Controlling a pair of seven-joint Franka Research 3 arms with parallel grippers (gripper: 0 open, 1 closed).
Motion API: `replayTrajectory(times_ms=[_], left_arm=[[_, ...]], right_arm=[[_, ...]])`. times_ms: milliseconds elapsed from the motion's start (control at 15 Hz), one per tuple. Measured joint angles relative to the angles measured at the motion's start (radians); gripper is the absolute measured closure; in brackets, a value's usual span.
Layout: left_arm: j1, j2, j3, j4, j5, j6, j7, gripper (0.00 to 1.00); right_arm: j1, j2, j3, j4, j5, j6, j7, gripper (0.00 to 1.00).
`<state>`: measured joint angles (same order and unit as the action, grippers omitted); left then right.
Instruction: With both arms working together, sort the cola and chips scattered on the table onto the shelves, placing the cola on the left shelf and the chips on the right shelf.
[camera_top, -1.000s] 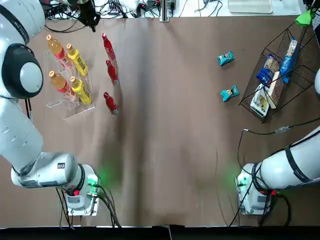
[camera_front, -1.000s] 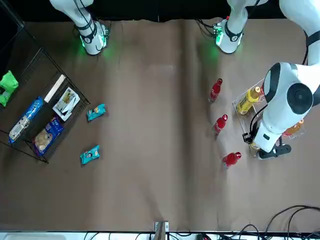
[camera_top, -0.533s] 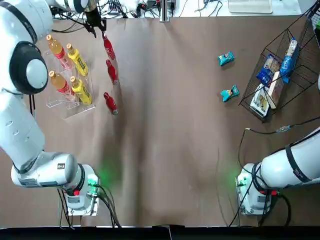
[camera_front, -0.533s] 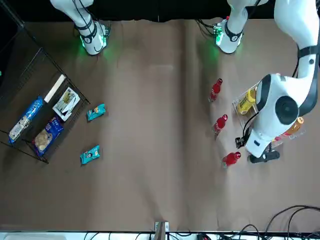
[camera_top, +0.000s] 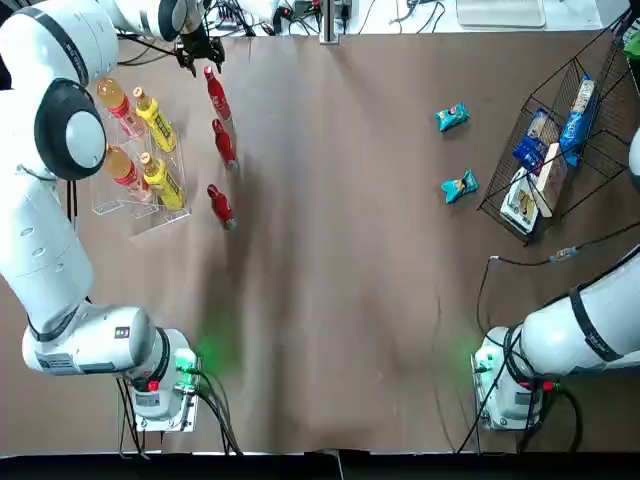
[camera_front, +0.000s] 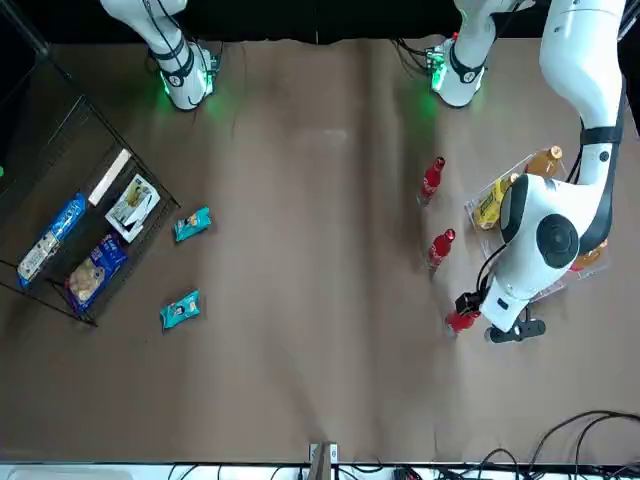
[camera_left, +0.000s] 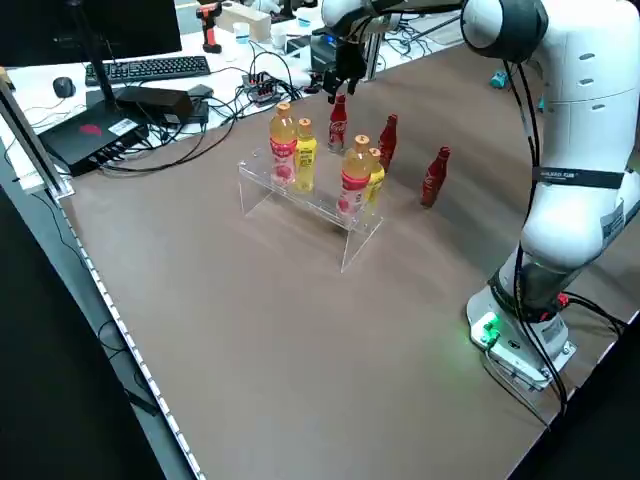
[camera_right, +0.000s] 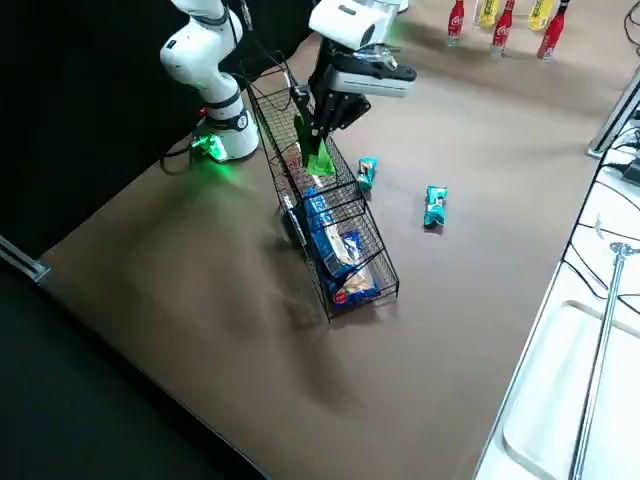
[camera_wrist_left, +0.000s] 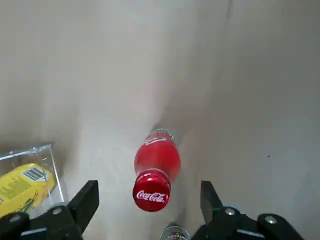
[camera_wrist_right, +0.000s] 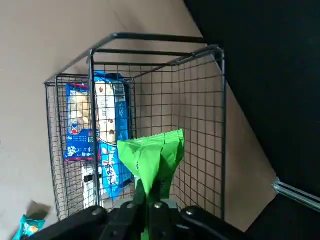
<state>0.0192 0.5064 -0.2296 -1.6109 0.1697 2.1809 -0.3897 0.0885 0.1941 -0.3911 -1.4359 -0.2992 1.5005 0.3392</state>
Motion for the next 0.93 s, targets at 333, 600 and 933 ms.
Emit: replayTrajectory(times_ms=[333, 600, 933], left_arm=[[0.001, 0.0, 0.0, 0.005, 0.0, 0.0, -0.004, 0.44], [0.001, 0.003, 0.0, 0.005, 0.0, 0.0, -0.004, 0.44], [0.001, 0.012, 0.0, 0.005, 0.0, 0.0, -0.007, 0.45]], right_arm=[[-0.004, 0.013, 0.0, -0.005, 0.0, 0.018, 0.0, 0.96], [-0.004, 0.02, 0.0, -0.01, 0.0, 0.025, 0.0, 0.94], [-0.004, 0.023, 0.0, -0.022, 0.0, 0.033, 0.0, 0.93]])
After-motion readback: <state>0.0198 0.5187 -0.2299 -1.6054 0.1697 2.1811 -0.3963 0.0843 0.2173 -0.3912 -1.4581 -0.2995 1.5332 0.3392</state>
